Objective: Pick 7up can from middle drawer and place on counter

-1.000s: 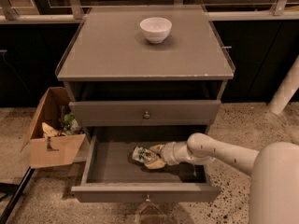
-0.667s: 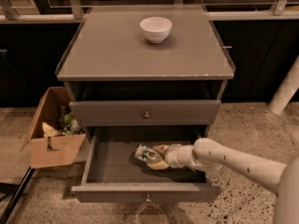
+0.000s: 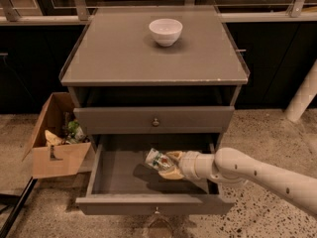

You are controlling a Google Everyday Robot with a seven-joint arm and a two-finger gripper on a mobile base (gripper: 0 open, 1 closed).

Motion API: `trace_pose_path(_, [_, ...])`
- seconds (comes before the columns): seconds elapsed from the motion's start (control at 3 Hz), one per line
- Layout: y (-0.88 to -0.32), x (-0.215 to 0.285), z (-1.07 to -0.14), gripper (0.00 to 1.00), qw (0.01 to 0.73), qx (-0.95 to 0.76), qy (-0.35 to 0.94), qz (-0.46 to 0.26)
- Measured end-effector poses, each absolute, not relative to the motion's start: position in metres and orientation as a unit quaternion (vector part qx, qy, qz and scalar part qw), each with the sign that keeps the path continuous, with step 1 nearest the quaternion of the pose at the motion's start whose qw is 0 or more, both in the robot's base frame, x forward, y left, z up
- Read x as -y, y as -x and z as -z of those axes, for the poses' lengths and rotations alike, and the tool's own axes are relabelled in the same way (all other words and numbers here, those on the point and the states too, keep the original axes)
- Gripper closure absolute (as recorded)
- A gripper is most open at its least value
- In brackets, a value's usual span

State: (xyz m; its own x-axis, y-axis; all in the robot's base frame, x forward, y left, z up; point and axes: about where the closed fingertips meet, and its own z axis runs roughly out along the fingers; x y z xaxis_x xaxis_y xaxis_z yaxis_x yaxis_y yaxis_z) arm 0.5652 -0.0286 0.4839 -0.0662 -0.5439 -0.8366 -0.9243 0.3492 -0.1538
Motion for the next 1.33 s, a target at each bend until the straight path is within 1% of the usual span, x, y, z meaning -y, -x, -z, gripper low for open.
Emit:
trace_pose_path(0.33, [-0.569, 0.029, -0.528, 1.0, 0.438, -0.683, 0.536, -0.231])
trace_pose_path(0.67, [-0.568, 0.017, -0.59, 1.0, 0.427, -0.644, 0.575, -0.269])
trace_pose_path(1.33, [-0.567, 0.016, -0.591, 1.0, 0.429, -0.646, 0.57, -0.274])
